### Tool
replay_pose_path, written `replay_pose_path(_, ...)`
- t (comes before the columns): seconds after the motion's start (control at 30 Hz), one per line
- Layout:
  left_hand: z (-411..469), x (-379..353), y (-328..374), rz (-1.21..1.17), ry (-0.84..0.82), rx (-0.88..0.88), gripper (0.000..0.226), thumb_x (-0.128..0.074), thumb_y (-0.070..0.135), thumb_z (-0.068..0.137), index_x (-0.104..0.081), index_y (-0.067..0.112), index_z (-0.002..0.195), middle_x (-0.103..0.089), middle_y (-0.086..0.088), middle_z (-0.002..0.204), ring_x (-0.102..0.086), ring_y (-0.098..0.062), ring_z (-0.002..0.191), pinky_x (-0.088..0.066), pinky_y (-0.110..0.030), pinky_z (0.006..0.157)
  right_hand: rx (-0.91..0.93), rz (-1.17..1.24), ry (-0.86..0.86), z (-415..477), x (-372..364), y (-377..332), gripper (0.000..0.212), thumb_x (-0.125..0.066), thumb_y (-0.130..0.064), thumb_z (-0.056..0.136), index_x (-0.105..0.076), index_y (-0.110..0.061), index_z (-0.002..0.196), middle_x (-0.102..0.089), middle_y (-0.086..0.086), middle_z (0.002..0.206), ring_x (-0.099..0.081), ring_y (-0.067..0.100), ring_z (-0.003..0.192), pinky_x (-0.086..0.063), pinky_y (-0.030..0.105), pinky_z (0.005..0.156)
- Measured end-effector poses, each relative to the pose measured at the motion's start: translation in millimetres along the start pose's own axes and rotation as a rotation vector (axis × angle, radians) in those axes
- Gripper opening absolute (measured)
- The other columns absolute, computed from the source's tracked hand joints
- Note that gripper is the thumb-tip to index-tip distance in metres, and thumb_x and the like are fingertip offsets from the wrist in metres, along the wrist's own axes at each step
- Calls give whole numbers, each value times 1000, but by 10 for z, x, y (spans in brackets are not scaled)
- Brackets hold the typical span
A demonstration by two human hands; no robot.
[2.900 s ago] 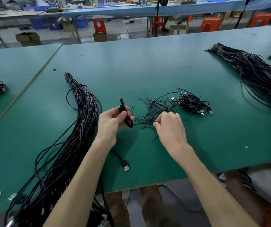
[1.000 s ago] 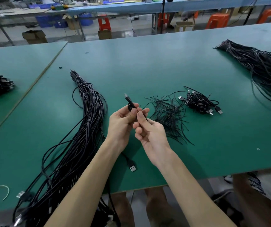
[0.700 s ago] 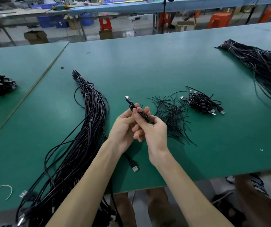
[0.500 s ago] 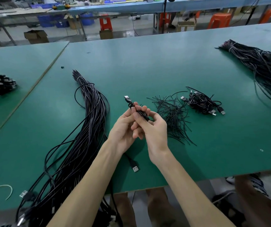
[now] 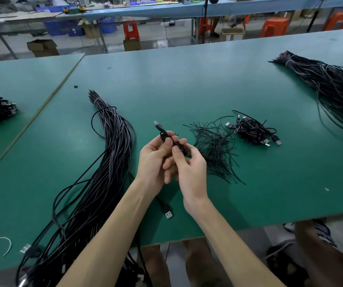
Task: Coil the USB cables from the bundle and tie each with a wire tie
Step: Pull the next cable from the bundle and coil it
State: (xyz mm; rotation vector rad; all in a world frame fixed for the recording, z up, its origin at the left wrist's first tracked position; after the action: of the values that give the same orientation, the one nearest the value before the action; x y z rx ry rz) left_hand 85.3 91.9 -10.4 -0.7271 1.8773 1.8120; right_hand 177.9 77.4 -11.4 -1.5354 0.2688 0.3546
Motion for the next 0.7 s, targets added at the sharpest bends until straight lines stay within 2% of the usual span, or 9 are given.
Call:
replay_pose_path(0.1, -9, 41, 68, 54, 47, -81, 9, -67, 15, 90, -69, 8, 95, -73, -12, 94, -39, -5, 30, -35, -15, 28, 7, 13, 33, -39, -25, -1, 20, -58, -22, 106, -56, -14, 124, -68, 8, 63, -51, 18, 35, -42, 21, 39)
replay_pose_path(0.17, -13, 81, 121, 141, 91, -144, 9, -68, 13, 90, -68, 7, 96, -73, -13, 93, -50, -10, 38, -45, -20, 35, 18, 24, 51, -59, -22, -26, 20, -58, -21, 106, -53, -18, 124, -68, 8, 63, -50, 19, 35, -43, 24, 39)
replay_pose_path(0.23, -19, 96, 184, 277, 124, -217, 2, -66, 4, 94, -68, 4, 95, -73, -17, 92, -72, -24, 67, -59, -32, 60, 35, 5, 77, -65, 11, -72, 21, -58, -19, 105, -50, -22, 124, -69, 10, 64, -50, 21, 35, -44, 28, 40)
replay_pose_path(0.27, -15, 87, 210, 368, 131, -255, 7, -63, -1, 96, -69, 2, 94, -75, -18, 93, -75, -30, 82, -62, -37, 71, 49, -20, 95, -58, 44, -105, 21, -58, -18, 105, -49, -24, 123, -69, 11, 64, -49, 22, 34, -43, 30, 41)
replay_pose_path(0.37, -25, 34, 238, 499, 112, -312, 19, -59, -9, 96, -70, 5, 90, -77, -18, 95, -76, -34, 96, -61, -42, 88, 135, -199, 117, -39, 141, -237, 19, -56, -17, 105, -48, -26, 120, -70, 8, 65, -51, 24, 34, -42, 27, 41)
replay_pose_path(0.53, 0, 9, 209, 557, 85, -313, 17, -62, -10, 93, -72, 4, 93, -79, -9, 102, -75, -25, 101, -58, -32, 90, 245, -511, 100, -2, 225, -356, 7, -55, -18, 105, -57, -24, 103, -68, 0, 63, -52, 18, 32, -38, 22, 37)
replay_pose_path(0.63, 25, 39, 156, 559, 89, -287, 15, -62, -12, 92, -72, -1, 95, -78, -7, 110, -74, -25, 106, -59, -36, 93, 265, -600, 83, 21, 230, -367, 10, -56, -17, 105, -61, -23, 99, -66, -1, 61, -53, 17, 33, -41, 23, 39)
replay_pose_path(0.7, 40, 84, 143, 558, 114, -264, 16, -63, -10, 92, -74, 2, 95, -77, -4, 115, -73, -27, 107, -59, -37, 93, 270, -628, 74, 32, 223, -363, 10, -55, -18, 105, -63, -22, 99, -65, -1, 60, -55, 16, 34, -44, 26, 41)
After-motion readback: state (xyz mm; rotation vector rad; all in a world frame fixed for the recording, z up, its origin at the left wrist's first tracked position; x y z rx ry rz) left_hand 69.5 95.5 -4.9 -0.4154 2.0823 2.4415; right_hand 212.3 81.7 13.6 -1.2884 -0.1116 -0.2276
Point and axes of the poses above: each hand's wrist, its own z-axis towards the middle knuckle, its own x-axis out of the back of the hand, y = z × x, the point moved 9 cm from there along z, towards the middle knuckle
